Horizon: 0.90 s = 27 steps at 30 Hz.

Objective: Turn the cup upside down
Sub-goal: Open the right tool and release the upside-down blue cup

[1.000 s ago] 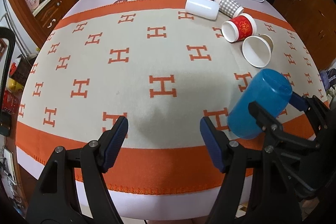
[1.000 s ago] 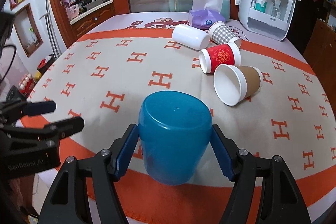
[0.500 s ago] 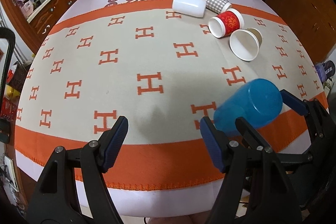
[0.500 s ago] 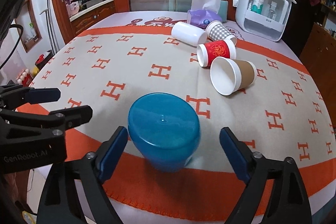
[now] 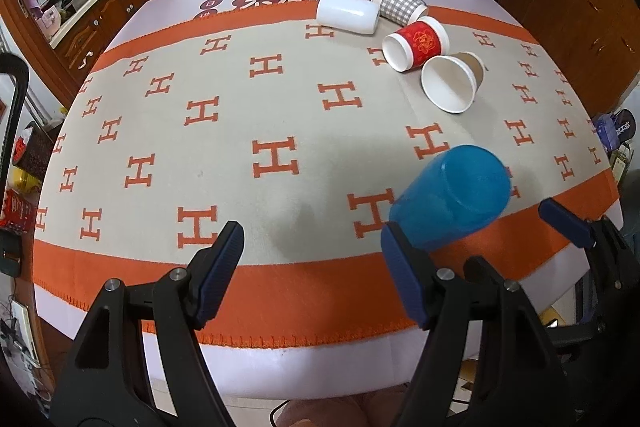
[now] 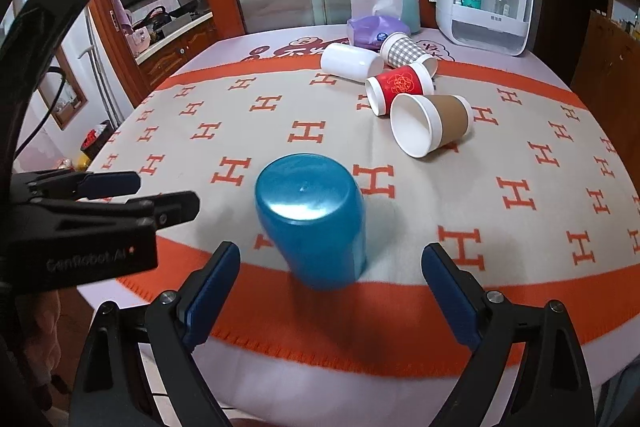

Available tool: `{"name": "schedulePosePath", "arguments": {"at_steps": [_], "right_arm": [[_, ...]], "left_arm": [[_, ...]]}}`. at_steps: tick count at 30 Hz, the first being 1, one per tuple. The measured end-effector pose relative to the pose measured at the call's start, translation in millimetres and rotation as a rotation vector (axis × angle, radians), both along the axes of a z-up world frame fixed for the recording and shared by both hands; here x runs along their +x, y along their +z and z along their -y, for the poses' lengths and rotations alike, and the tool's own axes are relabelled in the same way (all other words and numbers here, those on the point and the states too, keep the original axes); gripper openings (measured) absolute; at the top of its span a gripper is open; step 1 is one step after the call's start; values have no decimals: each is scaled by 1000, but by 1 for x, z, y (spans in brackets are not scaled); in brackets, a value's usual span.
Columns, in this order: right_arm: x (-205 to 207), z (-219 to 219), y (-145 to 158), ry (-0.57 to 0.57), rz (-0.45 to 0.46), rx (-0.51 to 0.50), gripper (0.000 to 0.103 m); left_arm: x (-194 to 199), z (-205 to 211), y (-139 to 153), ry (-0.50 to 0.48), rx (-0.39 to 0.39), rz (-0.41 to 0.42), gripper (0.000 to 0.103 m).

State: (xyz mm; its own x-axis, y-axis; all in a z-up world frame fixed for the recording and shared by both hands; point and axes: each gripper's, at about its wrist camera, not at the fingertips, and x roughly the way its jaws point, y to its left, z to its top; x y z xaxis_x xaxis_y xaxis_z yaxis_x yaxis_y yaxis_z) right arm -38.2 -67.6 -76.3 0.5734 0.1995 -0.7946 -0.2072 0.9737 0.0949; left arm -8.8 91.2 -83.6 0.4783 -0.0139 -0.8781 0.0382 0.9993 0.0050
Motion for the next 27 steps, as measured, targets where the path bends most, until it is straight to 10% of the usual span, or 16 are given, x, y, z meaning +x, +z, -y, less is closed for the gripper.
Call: {"name": "schedulePosePath", "arguments": {"at_steps": [27], "right_arm": [[-48,48,175,-132,32,118,93]], "left_arm": [[-50,20,135,53,-21,223,73]]}}
